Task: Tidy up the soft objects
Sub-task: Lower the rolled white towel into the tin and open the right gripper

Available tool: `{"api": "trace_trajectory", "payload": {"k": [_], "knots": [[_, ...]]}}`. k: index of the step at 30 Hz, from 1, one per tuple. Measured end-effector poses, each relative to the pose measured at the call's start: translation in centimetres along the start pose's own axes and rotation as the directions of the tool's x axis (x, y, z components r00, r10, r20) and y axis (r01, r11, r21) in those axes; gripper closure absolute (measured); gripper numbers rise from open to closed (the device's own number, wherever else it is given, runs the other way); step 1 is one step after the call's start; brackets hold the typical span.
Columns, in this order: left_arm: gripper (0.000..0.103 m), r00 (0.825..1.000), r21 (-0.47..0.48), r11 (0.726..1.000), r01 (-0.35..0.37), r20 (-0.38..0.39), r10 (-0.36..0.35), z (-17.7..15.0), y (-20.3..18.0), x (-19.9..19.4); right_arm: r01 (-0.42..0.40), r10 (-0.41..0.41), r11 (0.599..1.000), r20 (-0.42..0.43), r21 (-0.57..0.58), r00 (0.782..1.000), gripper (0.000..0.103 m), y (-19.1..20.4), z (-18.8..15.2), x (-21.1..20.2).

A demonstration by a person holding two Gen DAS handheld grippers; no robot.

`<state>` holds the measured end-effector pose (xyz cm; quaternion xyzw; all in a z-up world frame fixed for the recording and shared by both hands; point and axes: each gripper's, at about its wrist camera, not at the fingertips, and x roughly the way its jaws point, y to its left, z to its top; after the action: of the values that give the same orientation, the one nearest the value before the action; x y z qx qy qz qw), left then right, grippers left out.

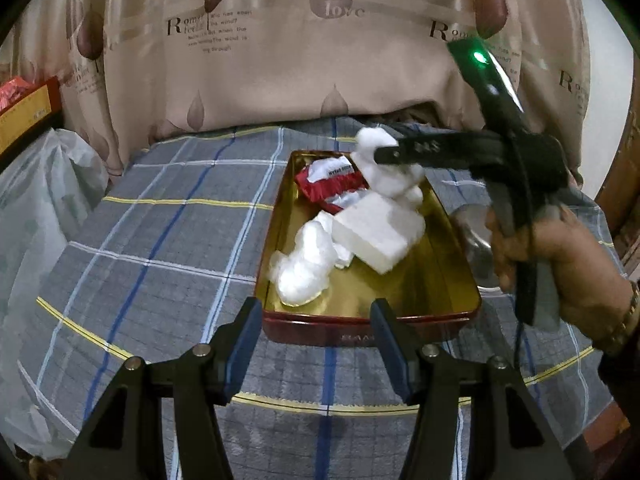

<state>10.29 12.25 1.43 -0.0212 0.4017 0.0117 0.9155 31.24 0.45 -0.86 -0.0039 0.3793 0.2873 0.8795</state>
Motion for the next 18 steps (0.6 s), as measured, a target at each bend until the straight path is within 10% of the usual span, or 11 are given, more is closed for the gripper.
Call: {"api": "trace_trajectory", "payload": {"k": [10, 18], "knots": [[0.046, 1.000, 0.001, 1.000, 0.003, -0.025, -0.003, -0.5, -0.3, 0.9, 0.007, -0.007, 1.000, 0.049, -0.003, 0.999, 0.068, 0.0, 0.7, 0.0], [0.046, 1.000, 0.039, 0.999, 0.010, -0.016, -0.009, -0.6, -1.4, 0.7, -0.043, 0.015, 0.992, 0.236, 0.117, 0.972, 0.064, -2.8, -3.4, -8.6]]}}
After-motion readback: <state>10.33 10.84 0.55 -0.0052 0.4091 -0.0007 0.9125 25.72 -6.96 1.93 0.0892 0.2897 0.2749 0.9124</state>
